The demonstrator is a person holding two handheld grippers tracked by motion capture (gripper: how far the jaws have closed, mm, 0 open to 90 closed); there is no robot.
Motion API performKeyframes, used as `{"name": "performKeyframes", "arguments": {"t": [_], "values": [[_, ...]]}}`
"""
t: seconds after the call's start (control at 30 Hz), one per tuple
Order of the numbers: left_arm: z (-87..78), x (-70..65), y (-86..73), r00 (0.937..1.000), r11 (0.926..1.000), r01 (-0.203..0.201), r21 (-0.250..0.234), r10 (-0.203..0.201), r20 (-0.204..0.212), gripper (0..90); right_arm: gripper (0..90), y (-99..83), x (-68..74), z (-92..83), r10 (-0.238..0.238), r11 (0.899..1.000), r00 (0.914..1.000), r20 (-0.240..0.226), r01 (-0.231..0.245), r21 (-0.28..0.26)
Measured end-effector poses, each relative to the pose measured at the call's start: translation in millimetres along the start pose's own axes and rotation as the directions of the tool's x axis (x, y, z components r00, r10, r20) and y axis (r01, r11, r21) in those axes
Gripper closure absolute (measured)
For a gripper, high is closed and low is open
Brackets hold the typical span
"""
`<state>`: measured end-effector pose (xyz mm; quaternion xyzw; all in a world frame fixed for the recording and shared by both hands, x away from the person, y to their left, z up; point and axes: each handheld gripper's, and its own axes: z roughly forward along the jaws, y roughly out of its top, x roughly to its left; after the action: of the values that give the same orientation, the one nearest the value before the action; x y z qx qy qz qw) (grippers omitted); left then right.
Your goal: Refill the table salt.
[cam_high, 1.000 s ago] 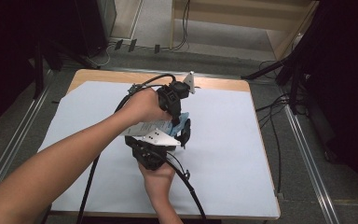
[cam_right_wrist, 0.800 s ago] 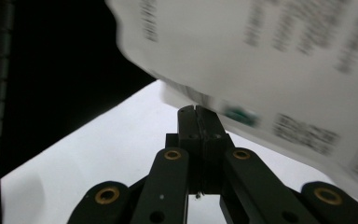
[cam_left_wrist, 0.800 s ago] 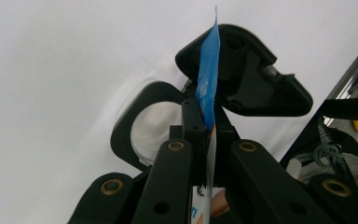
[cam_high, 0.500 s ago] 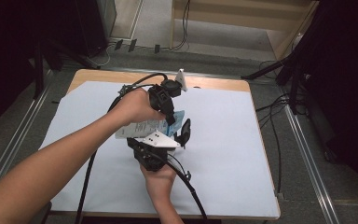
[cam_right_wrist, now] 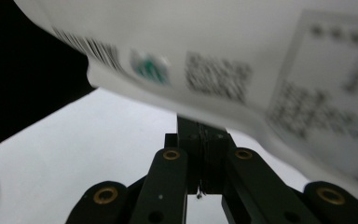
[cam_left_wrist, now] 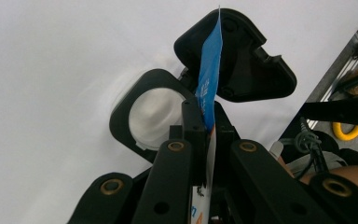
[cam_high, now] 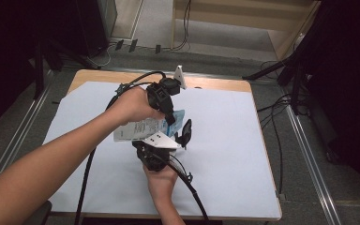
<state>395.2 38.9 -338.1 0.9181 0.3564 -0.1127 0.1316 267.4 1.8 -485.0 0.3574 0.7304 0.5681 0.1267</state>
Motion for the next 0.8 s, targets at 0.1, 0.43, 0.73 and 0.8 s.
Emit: {"name": "performKeyframes", "arguments": {"t": [0.1, 0.43, 0.73, 0.8], "values": [[4.2, -1.5, 3.2, 1.0, 0.9997, -0.001, 0.022, 0.001, 0.003, 90.0, 90.0, 2.8, 2.3, -2.1, -0.002, 1.0, 1.0, -0.008, 0.002, -0.021], [10.7, -9.2, 13.5, 0.9994, 0.9988, 0.013, 0.047, -0.012, -0.031, 90.0, 90.0, 7.9, 1.1, -5.2, 0.013, 0.999, 0.9996, -0.025, -0.014, -0.049], [17.2, -17.9, 20.0, 0.9953, 0.9952, -0.004, 0.098, 0.013, -0.096, 90.0, 89.9, 8.5, 0.9, -5.5, 0.023, 0.998, 0.9993, -0.028, -0.025, -0.056], [19.4, -18.9, 20.9, 0.9945, 0.9946, -0.003, 0.104, 0.014, -0.104, 90.0, 89.9, 8.7, 0.7, -5.9, 0.023, 0.998, 0.9993, -0.03, -0.025, -0.055]]}}
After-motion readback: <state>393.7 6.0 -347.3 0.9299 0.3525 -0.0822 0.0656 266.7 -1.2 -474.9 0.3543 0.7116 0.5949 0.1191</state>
